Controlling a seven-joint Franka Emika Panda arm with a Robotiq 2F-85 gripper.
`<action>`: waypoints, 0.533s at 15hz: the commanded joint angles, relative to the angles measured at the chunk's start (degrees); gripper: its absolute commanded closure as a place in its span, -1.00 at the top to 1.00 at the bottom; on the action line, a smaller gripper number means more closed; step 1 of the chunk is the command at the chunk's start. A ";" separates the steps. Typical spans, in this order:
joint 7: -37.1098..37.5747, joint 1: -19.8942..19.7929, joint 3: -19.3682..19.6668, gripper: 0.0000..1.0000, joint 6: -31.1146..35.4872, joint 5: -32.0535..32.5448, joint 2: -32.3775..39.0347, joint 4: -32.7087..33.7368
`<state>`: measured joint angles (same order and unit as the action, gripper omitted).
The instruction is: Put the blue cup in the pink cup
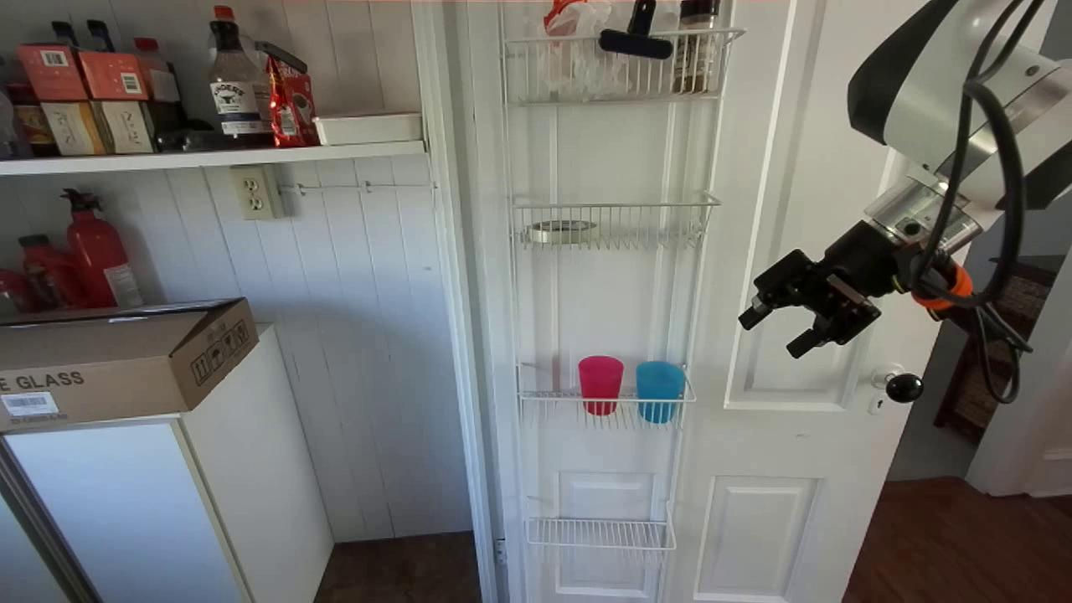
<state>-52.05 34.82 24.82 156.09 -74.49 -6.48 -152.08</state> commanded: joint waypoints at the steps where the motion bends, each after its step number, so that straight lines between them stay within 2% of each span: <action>1: -4.68 0.02 1.71 1.00 -6.48 -4.82 8.30 6.23; 6: -7.22 -0.38 0.81 1.00 -11.06 -9.53 18.62 13.02; 7: -6.64 -10.72 -10.03 1.00 -9.42 -8.60 19.90 14.29; 8: -5.99 -12.02 -11.88 1.00 -8.47 -7.94 21.51 15.59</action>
<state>-57.37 32.55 23.68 146.53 -81.08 9.16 -141.41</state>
